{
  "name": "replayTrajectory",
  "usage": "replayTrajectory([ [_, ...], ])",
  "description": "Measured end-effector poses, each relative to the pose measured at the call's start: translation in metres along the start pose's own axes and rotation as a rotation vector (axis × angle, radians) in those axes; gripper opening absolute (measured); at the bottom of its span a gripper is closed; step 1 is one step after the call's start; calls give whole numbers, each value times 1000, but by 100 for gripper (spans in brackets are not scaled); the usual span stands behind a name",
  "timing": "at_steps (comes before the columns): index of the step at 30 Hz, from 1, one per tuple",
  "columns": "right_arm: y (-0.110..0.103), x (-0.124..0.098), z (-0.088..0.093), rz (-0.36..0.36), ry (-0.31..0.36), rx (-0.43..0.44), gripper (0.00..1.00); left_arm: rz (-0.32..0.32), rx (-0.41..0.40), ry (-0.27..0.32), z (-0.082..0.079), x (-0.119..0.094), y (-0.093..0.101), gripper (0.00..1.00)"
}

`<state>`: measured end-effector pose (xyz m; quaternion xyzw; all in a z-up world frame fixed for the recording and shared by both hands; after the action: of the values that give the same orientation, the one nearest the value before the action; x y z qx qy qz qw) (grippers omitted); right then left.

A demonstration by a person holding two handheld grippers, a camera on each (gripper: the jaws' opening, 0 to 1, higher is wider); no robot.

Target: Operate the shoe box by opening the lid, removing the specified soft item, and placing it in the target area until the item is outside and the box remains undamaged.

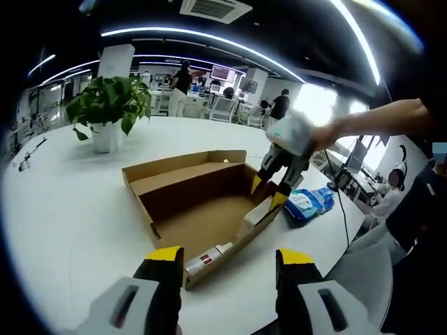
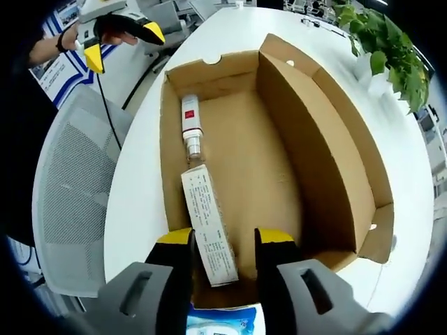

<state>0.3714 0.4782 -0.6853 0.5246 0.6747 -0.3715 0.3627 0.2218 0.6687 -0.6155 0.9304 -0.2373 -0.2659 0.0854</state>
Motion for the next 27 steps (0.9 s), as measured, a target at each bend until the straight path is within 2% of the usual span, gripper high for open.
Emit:
replayTrajectory([
  [5, -6, 2, -7, -13, -6, 15, 30, 6, 0, -1, 0, 1, 2, 54],
  [9, -8, 0, -11, -1, -15, -45, 31, 8, 2, -1, -2, 2, 3, 54],
  [11, -12, 0, -18, -31, 27, -26, 29, 9, 1, 2, -2, 2, 3, 54],
  [13, -14, 1, -19, -34, 23, -29, 28, 10, 1, 0, -2, 2, 3, 53],
  [19, -11, 19, -12, -22, -64, -130, 22, 12, -1, 0, -3, 2, 4, 53],
  [22, -9, 30, -6, 3, -152, -219, 19, 9, -3, 1, -3, 1, 3, 53],
  [27, -13, 41, -5, -28, -186, -205, 19, 3, -6, -1, -2, -1, -1, 53],
])
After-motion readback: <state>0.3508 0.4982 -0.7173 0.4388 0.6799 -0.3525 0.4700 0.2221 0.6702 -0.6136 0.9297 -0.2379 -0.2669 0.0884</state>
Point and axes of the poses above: the point that each gripper's makers call its tool centre point, and the gripper's own axes: x roughly forward along the fingers, y roughly to its right, z roughly out of its underside, the point moved 5 cm from there along -x, roughly backward along the fingers, and after that the axes turned 6 degrees about y, right-handed, at the moved point
